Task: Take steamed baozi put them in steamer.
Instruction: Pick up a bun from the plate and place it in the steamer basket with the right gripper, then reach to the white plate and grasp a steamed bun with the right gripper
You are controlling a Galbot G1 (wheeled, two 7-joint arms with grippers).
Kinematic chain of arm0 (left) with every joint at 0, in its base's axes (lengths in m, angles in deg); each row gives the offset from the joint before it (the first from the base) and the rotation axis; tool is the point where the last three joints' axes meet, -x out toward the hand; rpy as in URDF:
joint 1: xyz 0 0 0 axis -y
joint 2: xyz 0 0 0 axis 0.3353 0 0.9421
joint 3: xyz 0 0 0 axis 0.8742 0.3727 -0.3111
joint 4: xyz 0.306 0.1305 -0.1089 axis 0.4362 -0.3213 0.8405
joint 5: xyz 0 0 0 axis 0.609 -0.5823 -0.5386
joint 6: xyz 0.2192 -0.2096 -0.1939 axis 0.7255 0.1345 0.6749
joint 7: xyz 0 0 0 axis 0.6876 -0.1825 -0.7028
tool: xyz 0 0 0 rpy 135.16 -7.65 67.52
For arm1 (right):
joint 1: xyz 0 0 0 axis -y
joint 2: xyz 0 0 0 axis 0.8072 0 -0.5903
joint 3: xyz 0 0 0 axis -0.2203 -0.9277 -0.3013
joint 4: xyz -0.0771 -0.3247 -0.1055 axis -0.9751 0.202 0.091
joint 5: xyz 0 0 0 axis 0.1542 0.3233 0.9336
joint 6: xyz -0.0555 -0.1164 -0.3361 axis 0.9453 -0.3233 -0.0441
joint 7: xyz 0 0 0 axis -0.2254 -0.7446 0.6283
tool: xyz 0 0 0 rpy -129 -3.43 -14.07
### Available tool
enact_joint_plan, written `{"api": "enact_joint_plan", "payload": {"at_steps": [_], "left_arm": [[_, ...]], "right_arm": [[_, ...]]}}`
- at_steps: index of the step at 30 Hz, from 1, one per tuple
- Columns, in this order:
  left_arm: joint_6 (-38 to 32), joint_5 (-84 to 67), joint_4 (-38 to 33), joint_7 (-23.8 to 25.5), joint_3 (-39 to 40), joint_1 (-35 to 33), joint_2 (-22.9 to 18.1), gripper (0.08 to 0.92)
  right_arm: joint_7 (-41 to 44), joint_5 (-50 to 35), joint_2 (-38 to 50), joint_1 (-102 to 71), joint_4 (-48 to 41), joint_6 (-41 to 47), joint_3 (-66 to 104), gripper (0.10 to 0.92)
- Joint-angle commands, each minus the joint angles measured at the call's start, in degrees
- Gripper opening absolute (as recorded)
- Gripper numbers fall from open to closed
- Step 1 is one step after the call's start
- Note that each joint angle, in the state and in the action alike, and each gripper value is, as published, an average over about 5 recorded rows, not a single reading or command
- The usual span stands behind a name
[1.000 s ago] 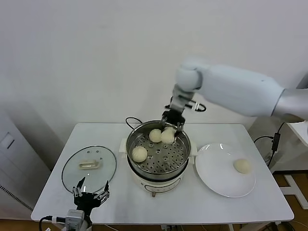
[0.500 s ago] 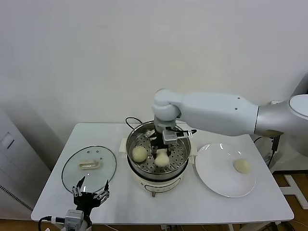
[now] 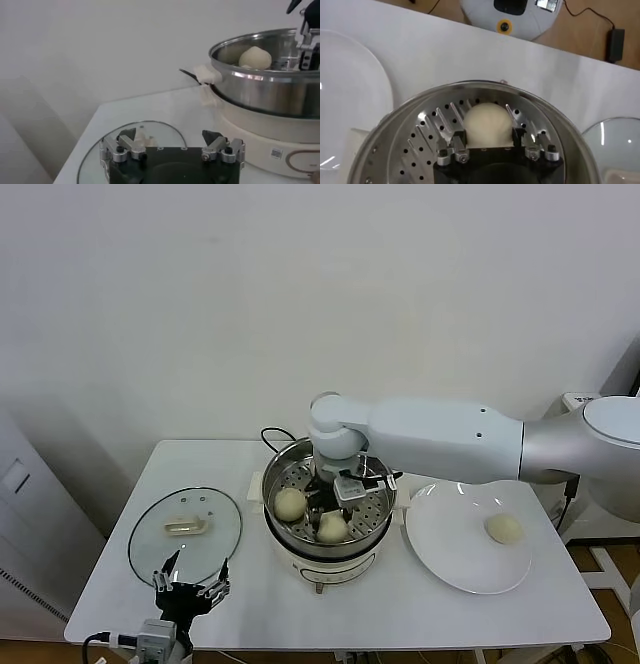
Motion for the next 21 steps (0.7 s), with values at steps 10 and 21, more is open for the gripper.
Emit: {"api": "enact_joint_plan", "payload": {"at_steps": [10, 21], "left_arm": [[0.4, 0.1, -0.3, 0.4, 0.2, -0.2, -2.8, 0.823], [0.6, -3.3, -1.1, 2.0, -0.8, -0.1, -2.6, 0.823]], "right_arm": [[6.4, -12.2, 11.9, 10.7, 3.4, 20.7, 2.4, 0.820], [12.8, -27.8, 26.3, 15.8, -14.2, 47.7, 6.2, 0.823]]}}
